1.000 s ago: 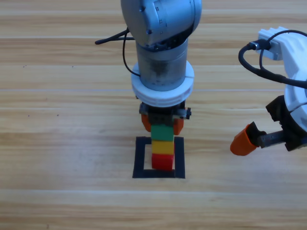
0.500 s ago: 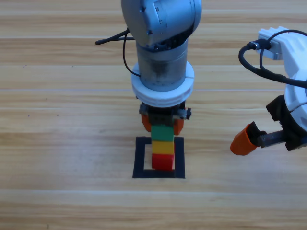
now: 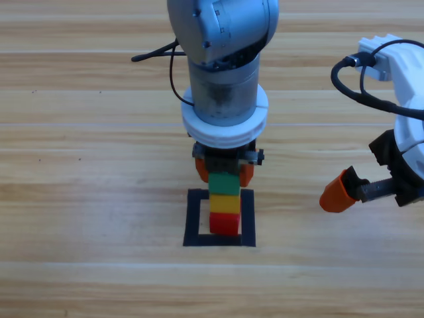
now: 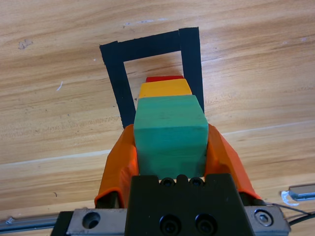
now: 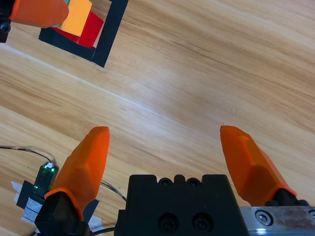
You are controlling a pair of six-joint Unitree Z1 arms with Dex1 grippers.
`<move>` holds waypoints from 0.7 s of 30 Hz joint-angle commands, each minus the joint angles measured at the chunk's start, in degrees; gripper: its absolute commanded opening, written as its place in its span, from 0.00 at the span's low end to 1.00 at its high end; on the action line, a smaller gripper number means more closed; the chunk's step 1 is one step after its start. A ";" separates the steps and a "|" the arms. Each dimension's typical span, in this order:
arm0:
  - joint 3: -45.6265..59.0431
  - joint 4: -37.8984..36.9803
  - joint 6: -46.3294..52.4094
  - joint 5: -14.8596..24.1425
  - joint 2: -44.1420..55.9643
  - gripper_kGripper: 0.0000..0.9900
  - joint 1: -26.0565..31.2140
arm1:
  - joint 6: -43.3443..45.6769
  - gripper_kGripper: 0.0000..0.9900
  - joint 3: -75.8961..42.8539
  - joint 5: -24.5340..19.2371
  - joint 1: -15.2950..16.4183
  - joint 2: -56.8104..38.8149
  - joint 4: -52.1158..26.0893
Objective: Stack the blocks in the rectangular block: red at the bottom, yellow in the middle, green on top
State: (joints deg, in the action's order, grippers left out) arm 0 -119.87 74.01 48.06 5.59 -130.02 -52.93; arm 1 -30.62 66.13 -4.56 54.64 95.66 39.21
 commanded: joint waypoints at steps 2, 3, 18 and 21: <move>-0.28 0.26 0.46 0.56 -3.31 0.63 -1.13 | -0.06 1.00 -0.57 -2.12 -1.38 -2.14 -1.07; -0.28 0.26 0.46 0.56 -3.31 0.68 -1.13 | -0.06 1.00 -0.66 -2.38 -1.38 -2.23 -1.07; -0.90 0.26 1.25 1.53 -0.41 0.96 -1.13 | -0.06 1.00 -0.39 -2.65 -1.38 -2.14 -1.15; -1.07 0.17 2.22 4.16 4.60 0.96 -1.65 | -0.06 1.00 -0.30 -2.56 -1.47 -2.14 -1.42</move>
State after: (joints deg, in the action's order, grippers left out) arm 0 -120.25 74.01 48.96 6.48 -129.84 -52.94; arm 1 -30.62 66.13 -6.47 54.64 95.25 39.18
